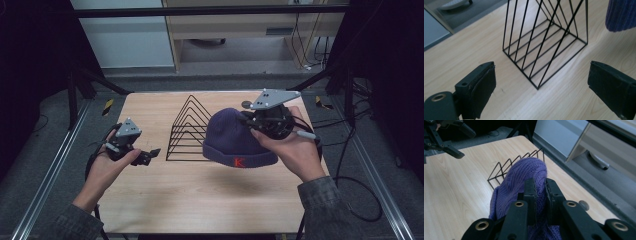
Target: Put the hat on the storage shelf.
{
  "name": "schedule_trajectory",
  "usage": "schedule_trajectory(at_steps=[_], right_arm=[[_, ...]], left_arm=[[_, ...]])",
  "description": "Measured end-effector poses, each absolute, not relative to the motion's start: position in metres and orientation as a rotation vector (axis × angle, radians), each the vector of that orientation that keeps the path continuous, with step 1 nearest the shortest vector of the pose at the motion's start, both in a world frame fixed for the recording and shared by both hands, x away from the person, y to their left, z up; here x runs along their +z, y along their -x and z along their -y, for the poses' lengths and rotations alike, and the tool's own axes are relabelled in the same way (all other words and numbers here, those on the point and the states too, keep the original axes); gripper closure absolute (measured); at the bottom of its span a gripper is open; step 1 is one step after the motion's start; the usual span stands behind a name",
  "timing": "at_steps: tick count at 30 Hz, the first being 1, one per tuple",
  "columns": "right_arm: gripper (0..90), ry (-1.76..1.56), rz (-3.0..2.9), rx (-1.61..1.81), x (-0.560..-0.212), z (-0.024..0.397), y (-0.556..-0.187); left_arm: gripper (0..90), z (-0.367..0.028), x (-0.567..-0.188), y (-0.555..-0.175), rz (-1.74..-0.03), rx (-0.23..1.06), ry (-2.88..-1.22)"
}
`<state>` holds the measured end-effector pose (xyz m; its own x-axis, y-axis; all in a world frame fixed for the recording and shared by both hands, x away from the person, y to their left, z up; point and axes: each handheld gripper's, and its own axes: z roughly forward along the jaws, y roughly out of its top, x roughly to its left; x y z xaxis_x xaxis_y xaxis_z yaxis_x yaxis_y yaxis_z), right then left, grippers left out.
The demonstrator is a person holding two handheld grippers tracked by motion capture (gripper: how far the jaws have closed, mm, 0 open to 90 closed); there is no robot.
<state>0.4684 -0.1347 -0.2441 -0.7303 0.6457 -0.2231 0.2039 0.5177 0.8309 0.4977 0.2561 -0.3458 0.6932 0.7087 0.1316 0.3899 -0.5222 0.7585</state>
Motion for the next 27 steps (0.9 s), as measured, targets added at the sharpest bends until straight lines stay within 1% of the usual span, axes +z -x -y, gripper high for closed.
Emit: schedule_trajectory(at_steps=[7, 9, 14, 20, 25, 27], right_arm=[[81.1, -0.721, -2.214, 1.141, -0.229, 0.147, -0.49], [81.1, -0.728, -2.2, 1.152, -0.225, 0.148, -0.496], [81.1, -0.736, -2.149, 1.171, -0.211, 0.146, -0.507], [81.2, -0.732, -2.085, 1.215, -0.191, 0.133, -0.519], [81.2, -0.694, -2.065, 1.248, -0.175, 0.111, -0.526], [81.2, -0.689, -2.07, 1.258, -0.172, 0.101, -0.529]], left_arm=[[7.4, -0.246, -0.332, -0.515, -0.821, 0.516, -2.131], [7.4, -0.244, -0.328, -0.52, -0.81, 0.476, -2.109], [7.1, -0.242, -0.319, -0.534, -0.798, 0.455, -2.098], [7.5, -0.238, -0.306, -0.544, -0.781, 0.452, -2.084], [7.5, -0.235, -0.297, -0.544, -0.743, 0.463, -2.069], [7.6, -0.235, -0.295, -0.543, -0.739, 0.431, -2.037]])
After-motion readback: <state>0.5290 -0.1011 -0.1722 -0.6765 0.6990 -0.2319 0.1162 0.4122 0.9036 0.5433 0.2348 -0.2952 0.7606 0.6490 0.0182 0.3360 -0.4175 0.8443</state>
